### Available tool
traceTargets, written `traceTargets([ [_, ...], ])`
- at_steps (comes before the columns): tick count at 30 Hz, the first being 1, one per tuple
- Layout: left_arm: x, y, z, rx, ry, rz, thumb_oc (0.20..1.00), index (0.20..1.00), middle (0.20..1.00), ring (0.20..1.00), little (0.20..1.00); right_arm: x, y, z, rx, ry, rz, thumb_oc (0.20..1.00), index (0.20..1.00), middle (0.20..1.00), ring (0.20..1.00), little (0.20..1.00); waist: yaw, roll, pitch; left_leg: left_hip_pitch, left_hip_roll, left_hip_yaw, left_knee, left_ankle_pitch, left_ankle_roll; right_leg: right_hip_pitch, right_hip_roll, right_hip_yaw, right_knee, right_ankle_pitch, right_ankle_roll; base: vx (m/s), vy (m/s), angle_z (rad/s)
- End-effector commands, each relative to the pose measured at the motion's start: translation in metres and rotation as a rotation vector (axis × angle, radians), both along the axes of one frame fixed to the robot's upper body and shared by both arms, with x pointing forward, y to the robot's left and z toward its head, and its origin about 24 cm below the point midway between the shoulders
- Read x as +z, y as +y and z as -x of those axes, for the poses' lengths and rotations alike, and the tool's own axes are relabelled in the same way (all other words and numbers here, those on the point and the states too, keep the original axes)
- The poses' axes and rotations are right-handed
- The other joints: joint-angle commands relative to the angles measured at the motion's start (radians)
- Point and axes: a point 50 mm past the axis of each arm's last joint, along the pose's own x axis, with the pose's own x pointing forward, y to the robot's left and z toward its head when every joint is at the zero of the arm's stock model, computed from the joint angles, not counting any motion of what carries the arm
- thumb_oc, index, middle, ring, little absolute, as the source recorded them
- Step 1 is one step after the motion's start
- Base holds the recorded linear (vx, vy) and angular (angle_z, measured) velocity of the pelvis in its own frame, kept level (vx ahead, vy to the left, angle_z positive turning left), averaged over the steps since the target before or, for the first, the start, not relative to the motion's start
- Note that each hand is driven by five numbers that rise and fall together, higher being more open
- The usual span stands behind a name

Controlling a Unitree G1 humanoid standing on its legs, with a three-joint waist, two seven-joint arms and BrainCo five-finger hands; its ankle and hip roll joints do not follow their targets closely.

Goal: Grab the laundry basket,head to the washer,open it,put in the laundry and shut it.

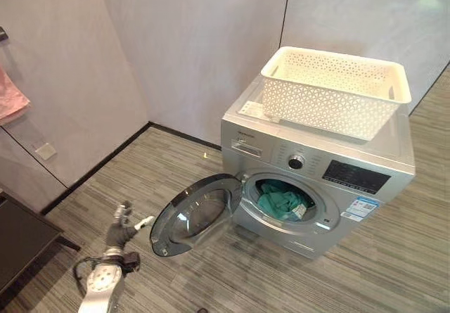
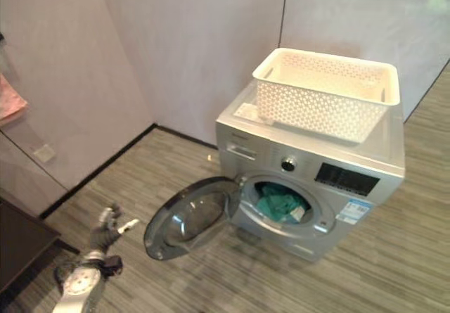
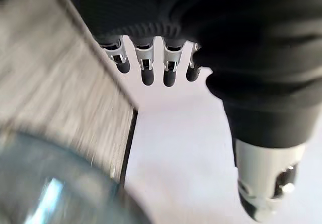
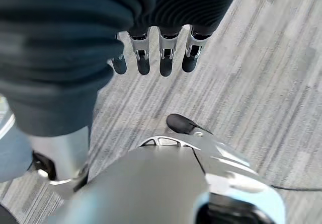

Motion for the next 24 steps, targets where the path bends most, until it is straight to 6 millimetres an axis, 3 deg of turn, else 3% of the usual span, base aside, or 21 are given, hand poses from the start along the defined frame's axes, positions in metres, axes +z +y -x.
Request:
traceTargets([
  [1,0.05,0.054,-0.033,0.173,-0.019,-0.425,1.0,1.0,1.0,1.0,1.0,0.001,0.009,-0.015,0.123,-0.039,-0.026,1.0,1.0,1.0,1.0,1.0,-0.043,-0.029,-0.011,-0.031,-0.02,-0.093,0.009,-0.094,-0.001,-0.033,-0.03,-0.002,0.032,-0.017,0.036,0.02,-0.042,0.15],
  [3,0.05,0.054,-0.034,0.172,-0.021,-0.426,1.0,1.0,1.0,1.0,1.0,0.001,0.009,-0.016,0.122,-0.04,-0.026,1.0,1.0,1.0,1.0,1.0,-0.044,-0.03,-0.013,-0.037,-0.021,-0.094,0.009,-0.091,0.0,-0.038,-0.03,-0.003,0.031,-0.014,0.036,-0.02,-0.02,0.14],
  [4,0.062,0.095,-0.034,0.32,0.073,-0.515,1.0,1.0,1.0,1.0,1.0,0.006,0.002,-0.03,0.197,-0.087,-0.003,1.0,1.0,1.0,1.0,1.0,-0.061,-0.043,0.003,-0.054,-0.005,-0.082,0.009,-0.084,-0.01,-0.064,-0.02,0.016,0.035,-0.012,0.034,-0.04,-0.02,0.02],
  [5,0.062,0.095,-0.034,0.32,0.071,-0.516,1.0,1.0,1.0,1.0,1.0,0.006,0.002,-0.031,0.197,-0.088,-0.004,1.0,1.0,1.0,1.0,1.0,-0.062,-0.044,0.001,-0.058,-0.006,-0.082,0.009,-0.081,-0.009,-0.067,-0.021,0.015,0.034,-0.009,0.034,-0.05,-0.023,-0.07],
  [8,0.075,0.132,-0.031,0.422,0.173,-0.542,1.0,1.0,1.0,1.0,1.0,0.013,-0.003,-0.051,0.252,-0.158,0.017,1.0,1.0,1.0,1.0,1.0,-0.073,-0.066,0.026,-0.087,0.01,-0.069,0.009,-0.072,-0.014,-0.108,-0.011,0.034,0.035,-0.001,0.033,-0.06,-0.017,-0.18],
  [11,0.109,0.154,-0.04,0.461,0.188,-0.6,1.0,1.0,1.0,1.0,1.0,0.024,-0.007,-0.078,0.289,-0.272,0.032,1.0,1.0,1.0,1.0,1.0,-0.08,-0.11,0.073,-0.135,0.027,-0.066,0.009,-0.057,-0.019,-0.164,0.002,0.053,0.035,0.015,0.032,-0.09,-0.033,-0.18],
  [12,0.109,0.154,-0.04,0.461,0.187,-0.6,1.0,1.0,1.0,1.0,1.0,0.024,-0.007,-0.078,0.289,-0.272,0.032,1.0,1.0,1.0,1.0,1.0,-0.079,-0.11,0.073,-0.135,0.027,-0.066,0.009,-0.057,-0.019,-0.164,0.002,0.053,0.035,0.015,0.032,-0.08,-0.057,-0.08],
  [13,0.131,0.154,-0.054,0.457,0.132,-0.58,1.0,1.0,1.0,1.0,1.0,0.032,-0.008,-0.094,0.291,-0.343,0.034,1.0,1.0,1.0,1.0,1.0,-0.086,-0.142,0.101,-0.168,0.038,-0.069,0.009,-0.047,-0.02,-0.197,0.011,0.063,0.03,0.03,0.033,-0.09,-0.058,-0.11],
  [17,0.173,0.151,-0.081,0.449,-0.002,-0.483,1.0,1.0,1.0,1.0,1.0,0.049,-0.005,-0.124,0.312,-0.471,0.019,1.0,1.0,1.0,1.0,1.0,-0.101,-0.199,0.155,-0.252,0.049,-0.087,0.009,-0.024,-0.023,-0.271,0.026,0.075,0.012,0.064,0.039,-0.09,-0.042,-0.03],
  [20,0.19,0.137,-0.101,0.413,-0.204,-0.24,1.0,1.0,1.0,1.0,1.0,0.058,0.002,-0.139,0.322,-0.54,-0.003,1.0,1.0,1.0,1.0,1.0,-0.113,-0.22,0.173,-0.297,0.05,-0.096,0.009,-0.015,-0.026,-0.314,0.028,0.079,0.009,0.076,0.045,-0.02,-0.007,0.0],
  [21,0.19,0.137,-0.101,0.413,-0.204,-0.24,1.0,1.0,1.0,1.0,1.0,0.058,0.002,-0.139,0.322,-0.54,-0.003,1.0,1.0,1.0,1.0,1.0,-0.113,-0.22,0.173,-0.297,0.05,-0.096,0.009,-0.015,-0.026,-0.314,0.028,0.079,0.009,0.076,0.045,-0.03,-0.012,0.02],
  [22,0.197,0.118,-0.119,0.316,-0.352,-0.057,1.0,1.0,1.0,1.0,1.0,0.066,0.009,-0.151,0.328,-0.599,-0.025,1.0,1.0,1.0,1.0,1.0,-0.118,-0.228,0.188,-0.328,0.049,-0.105,0.009,-0.009,-0.028,-0.341,0.031,0.076,0.009,0.08,0.046,-0.04,-0.01,0.05],
  [24,0.192,0.105,-0.129,0.254,-0.366,0.003,1.0,1.0,1.0,1.0,1.0,0.074,0.015,-0.159,0.343,-0.648,-0.042,1.0,1.0,1.0,1.0,1.0,-0.13,-0.235,0.189,-0.35,0.048,-0.11,0.009,-0.004,-0.028,-0.364,0.031,0.076,0.009,0.086,0.046,-0.03,-0.005,0.1],
])
